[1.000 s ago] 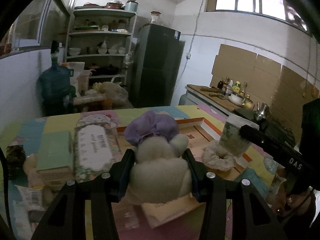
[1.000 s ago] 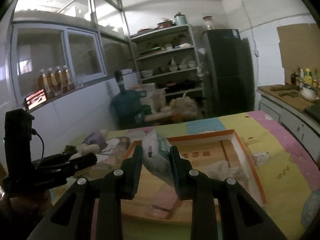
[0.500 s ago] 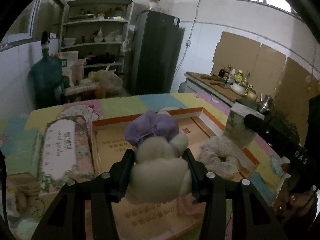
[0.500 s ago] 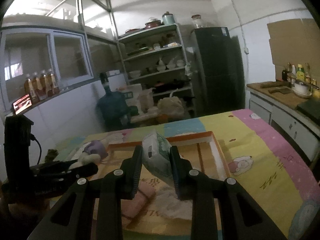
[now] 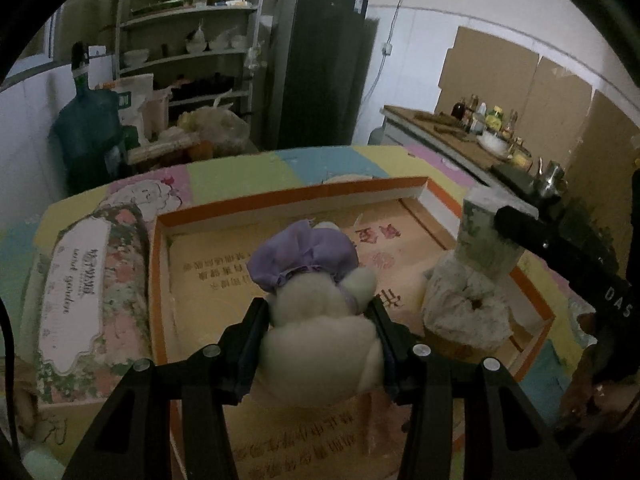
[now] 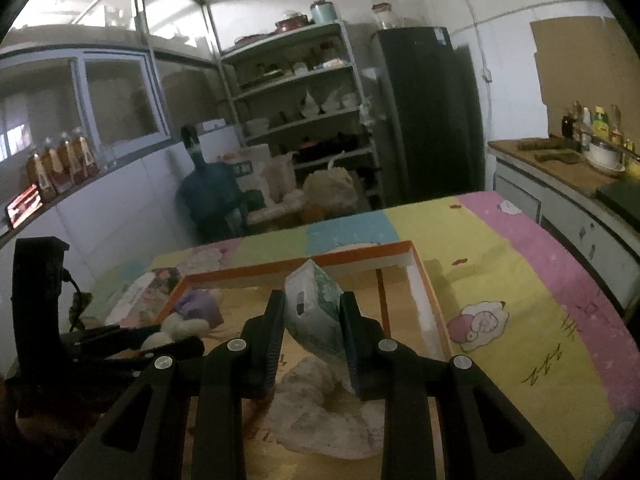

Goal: Organize soft objects
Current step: 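Carry the plush bear and the white packet with both tools over the cardboard box, then open the left tool to release the bear while the right tool lowers and releases the packet in the box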

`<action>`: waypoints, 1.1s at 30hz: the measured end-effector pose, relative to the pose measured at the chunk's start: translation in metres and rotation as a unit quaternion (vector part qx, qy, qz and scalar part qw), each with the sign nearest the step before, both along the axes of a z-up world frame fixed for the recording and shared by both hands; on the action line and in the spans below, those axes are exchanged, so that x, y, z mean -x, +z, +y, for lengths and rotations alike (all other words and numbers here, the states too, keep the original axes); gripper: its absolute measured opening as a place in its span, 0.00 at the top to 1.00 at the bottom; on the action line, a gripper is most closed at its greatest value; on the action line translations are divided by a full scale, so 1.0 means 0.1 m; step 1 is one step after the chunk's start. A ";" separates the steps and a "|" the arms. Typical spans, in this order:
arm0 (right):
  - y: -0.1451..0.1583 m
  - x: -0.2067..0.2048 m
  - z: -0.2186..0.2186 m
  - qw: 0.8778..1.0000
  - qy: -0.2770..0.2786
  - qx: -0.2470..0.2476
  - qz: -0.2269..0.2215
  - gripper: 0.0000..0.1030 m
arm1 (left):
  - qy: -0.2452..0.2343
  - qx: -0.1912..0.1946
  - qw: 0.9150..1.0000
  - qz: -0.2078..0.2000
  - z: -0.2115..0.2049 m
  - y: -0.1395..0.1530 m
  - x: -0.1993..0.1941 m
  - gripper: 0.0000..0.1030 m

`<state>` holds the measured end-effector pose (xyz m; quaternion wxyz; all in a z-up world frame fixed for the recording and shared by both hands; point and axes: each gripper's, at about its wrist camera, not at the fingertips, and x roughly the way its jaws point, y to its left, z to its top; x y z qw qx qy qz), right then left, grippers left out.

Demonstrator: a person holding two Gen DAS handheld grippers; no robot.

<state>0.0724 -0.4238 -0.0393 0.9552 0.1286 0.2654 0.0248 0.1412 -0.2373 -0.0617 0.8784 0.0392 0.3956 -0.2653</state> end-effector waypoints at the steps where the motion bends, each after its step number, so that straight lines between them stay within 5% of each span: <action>1: -0.01 -0.02 0.00 1.000 0.000 0.001 0.002 0.73 | 0.000 -0.001 1.000 0.002 -0.01 -0.01 0.00 0.52; 18: -0.22 -0.28 0.10 0.998 0.038 0.005 0.041 0.68 | 0.013 -0.016 0.999 0.040 -0.06 -0.17 -0.12 0.48; 26: -0.27 -0.32 0.10 0.998 0.046 -0.009 0.047 0.61 | 0.004 -0.013 0.999 0.037 -0.07 -0.14 -0.07 0.32; 33: -0.28 -0.27 0.09 0.998 0.046 -0.020 0.045 0.52 | 0.000 -0.001 1.000 0.028 -0.05 -0.06 0.01 0.28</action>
